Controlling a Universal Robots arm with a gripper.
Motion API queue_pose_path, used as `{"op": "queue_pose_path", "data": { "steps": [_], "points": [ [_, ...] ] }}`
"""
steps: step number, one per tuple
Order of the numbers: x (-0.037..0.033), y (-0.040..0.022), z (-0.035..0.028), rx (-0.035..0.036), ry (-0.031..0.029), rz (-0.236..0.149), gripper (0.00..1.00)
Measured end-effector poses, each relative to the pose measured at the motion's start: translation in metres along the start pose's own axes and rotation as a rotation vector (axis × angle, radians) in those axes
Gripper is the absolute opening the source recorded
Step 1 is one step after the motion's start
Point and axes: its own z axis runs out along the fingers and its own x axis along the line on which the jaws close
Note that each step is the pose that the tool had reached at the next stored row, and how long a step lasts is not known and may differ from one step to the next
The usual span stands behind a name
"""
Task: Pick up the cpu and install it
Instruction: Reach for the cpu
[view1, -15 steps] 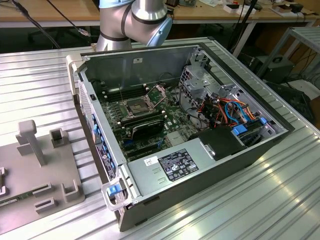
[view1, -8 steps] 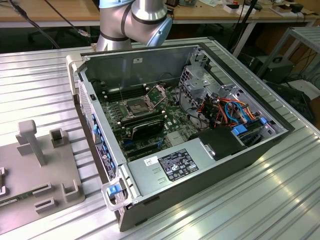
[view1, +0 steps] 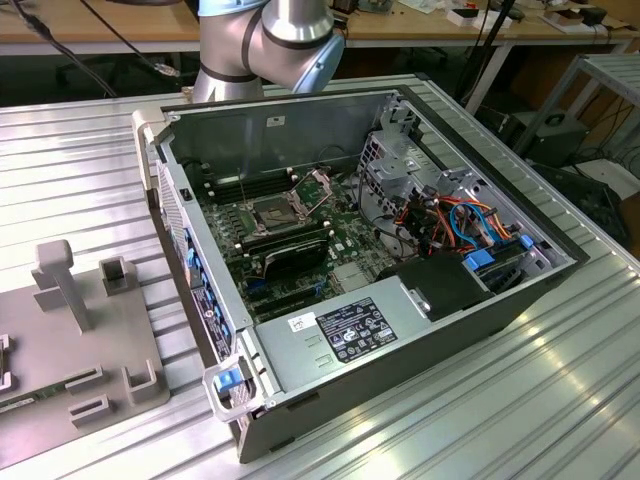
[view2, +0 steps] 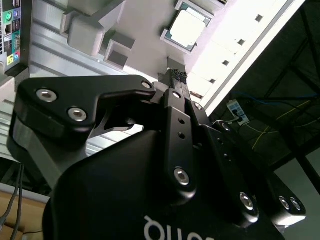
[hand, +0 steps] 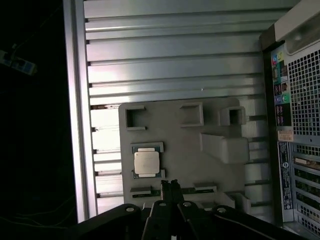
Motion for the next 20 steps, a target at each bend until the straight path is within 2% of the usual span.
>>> {"op": "queue_pose_path", "data": {
  "steps": [7, 11, 20],
  "points": [
    [0.0062, -0.0001, 0.0115, 0.0004, 0.0009, 0.000, 0.11],
    [0.0071, -0.0002, 0.0130, 0.0006, 0.0019, 0.000, 0.11],
    [0.0165, -0.0014, 0.0237, 0.0005, 0.0021, 0.000, 0.11]
  ]
}}
